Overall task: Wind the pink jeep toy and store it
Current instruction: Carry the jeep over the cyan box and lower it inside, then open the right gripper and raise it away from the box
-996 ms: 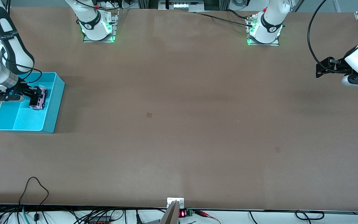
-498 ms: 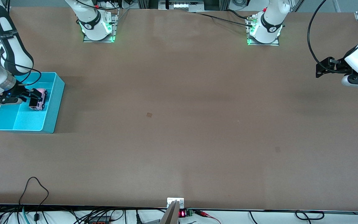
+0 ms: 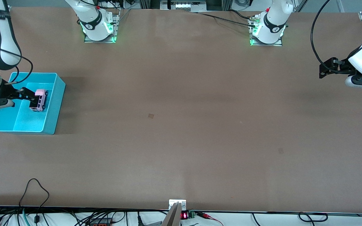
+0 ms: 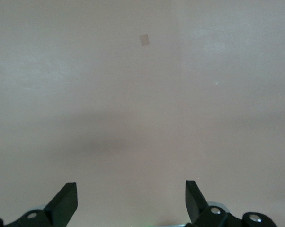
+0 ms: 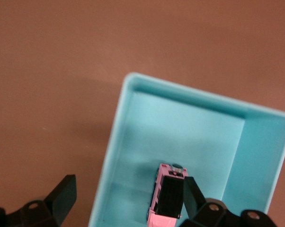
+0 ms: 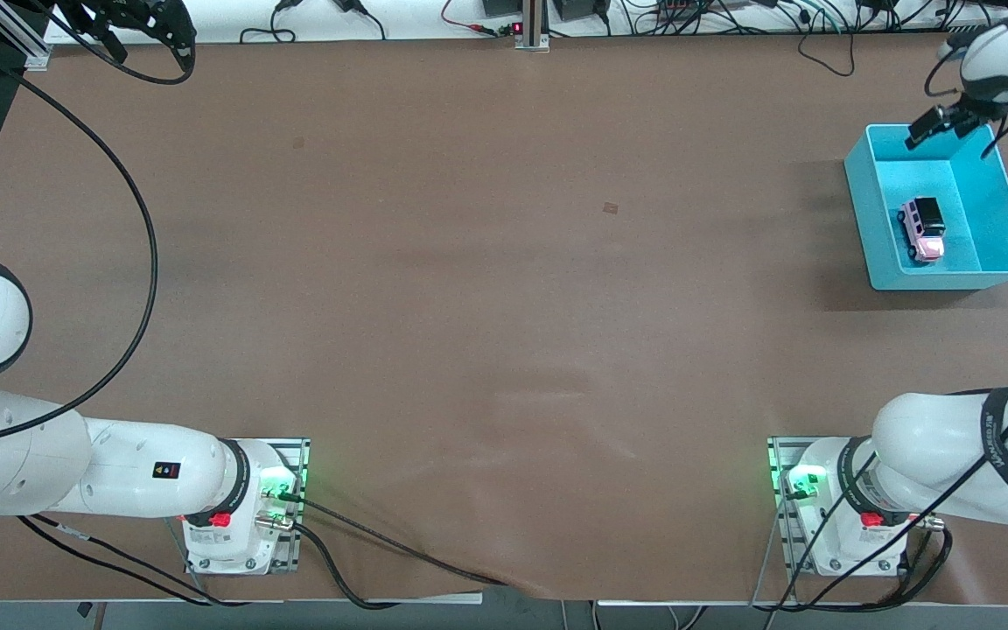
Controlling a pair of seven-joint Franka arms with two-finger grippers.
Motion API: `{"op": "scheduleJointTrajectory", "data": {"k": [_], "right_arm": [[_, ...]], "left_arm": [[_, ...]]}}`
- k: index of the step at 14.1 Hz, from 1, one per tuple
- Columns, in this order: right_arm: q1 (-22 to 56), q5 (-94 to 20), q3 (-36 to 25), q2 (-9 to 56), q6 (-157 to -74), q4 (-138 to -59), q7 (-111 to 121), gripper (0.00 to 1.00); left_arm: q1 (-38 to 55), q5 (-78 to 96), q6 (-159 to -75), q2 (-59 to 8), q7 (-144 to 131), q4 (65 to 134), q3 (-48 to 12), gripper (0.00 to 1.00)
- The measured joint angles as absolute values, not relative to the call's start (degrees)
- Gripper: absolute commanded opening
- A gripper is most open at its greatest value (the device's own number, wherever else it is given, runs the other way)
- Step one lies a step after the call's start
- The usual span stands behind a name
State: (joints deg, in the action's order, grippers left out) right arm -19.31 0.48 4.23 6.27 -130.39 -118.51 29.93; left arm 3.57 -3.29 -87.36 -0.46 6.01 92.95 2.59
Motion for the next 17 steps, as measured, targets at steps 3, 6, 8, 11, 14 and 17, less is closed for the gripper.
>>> {"op": "scheduleJointTrajectory", "data": {"k": [3, 6, 8, 11, 14, 17], "right_arm": [[-13.24, 0.47, 4.34, 4.09, -123.81, -113.27, 26.55, 1.0], [-9.32, 0.46, 4.19, 2.34, -118.47, -109.63, 21.64, 1.0], [-6.5, 0.46, 3.41, 0.87, -117.36, -108.83, 15.71, 1.0], [-2.7, 0.46, 1.99, -1.48, -114.93, -107.74, 9.22, 1.0], [-0.07, 0.46, 1.68, -2.62, -107.51, -103.03, 0.56, 1.0], [2.39, 0.45, 1.82, -2.83, -101.82, -98.9, -6.01, 1.0]], "left_arm": [[3.57, -3.29, -87.36, -0.46, 6.01, 92.95, 2.59, 1.0], [3.56, -3.29, -87.36, -0.46, 6.01, 92.95, 2.59, 1.0], [3.57, -3.29, -87.36, -0.47, 6.01, 92.95, 2.59, 1.0], [3.56, -3.29, -87.36, -0.47, 6.01, 92.95, 2.59, 1.0], [3.56, -3.29, -87.36, -0.47, 6.01, 92.95, 2.59, 1.0], [3.56, -3.29, -87.36, -0.47, 6.01, 92.95, 2.59, 1.0]]}}
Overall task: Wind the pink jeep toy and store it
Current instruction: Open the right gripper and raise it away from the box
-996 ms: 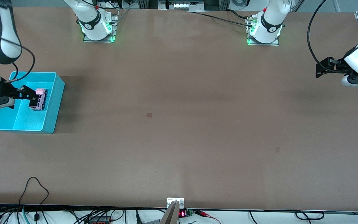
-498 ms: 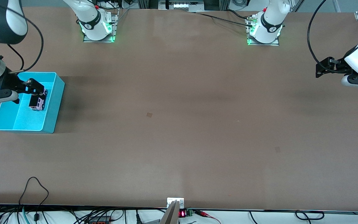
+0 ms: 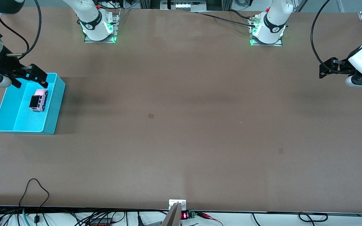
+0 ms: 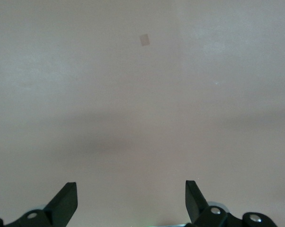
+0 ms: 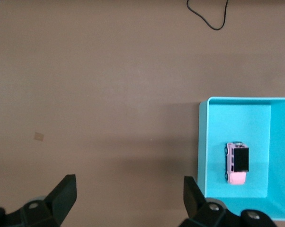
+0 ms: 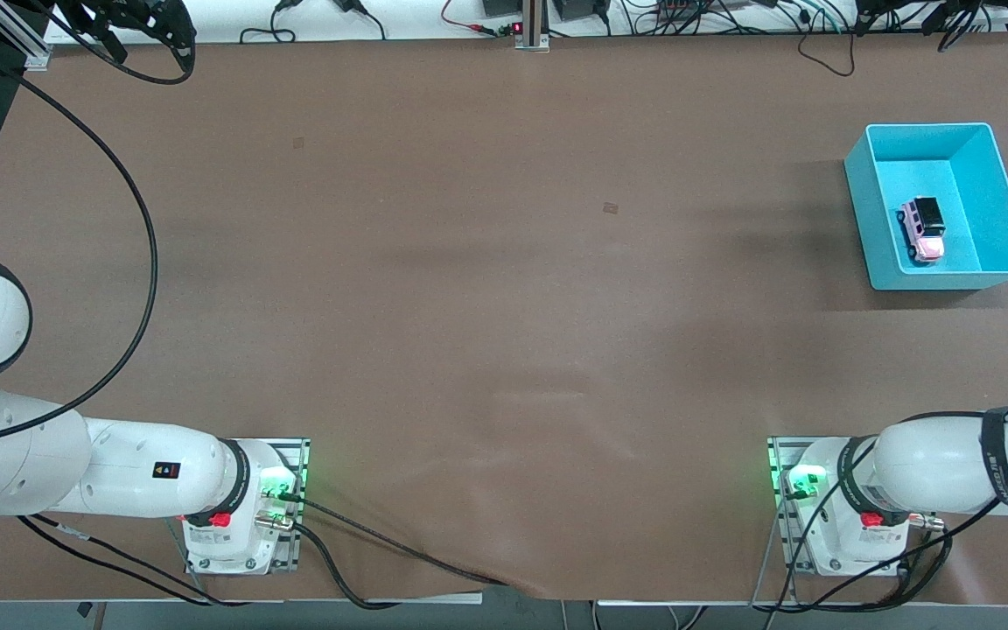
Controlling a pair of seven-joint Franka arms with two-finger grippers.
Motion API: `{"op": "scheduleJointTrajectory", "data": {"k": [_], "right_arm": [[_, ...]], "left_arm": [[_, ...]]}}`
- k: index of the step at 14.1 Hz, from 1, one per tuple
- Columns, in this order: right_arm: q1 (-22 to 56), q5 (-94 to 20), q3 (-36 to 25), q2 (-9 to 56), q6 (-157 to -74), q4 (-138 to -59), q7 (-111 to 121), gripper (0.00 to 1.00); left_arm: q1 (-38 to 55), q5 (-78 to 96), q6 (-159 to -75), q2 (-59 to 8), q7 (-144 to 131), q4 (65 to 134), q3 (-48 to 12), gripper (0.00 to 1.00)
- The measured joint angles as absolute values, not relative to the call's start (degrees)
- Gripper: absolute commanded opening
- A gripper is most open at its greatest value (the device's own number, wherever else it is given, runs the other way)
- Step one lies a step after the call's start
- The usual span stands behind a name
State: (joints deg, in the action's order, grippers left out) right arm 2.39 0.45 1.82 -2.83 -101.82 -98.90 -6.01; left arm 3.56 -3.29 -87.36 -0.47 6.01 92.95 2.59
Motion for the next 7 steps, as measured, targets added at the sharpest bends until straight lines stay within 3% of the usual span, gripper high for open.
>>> {"op": "scheduleJointTrajectory", "data": {"k": [7], "right_arm": [[2.62, 0.46, 1.78, -3.39, -99.03, -95.54, -7.09, 1.0]], "left_arm": [[3.56, -3.29, -87.36, -0.47, 6.01, 92.95, 2.59, 1.0]]}}
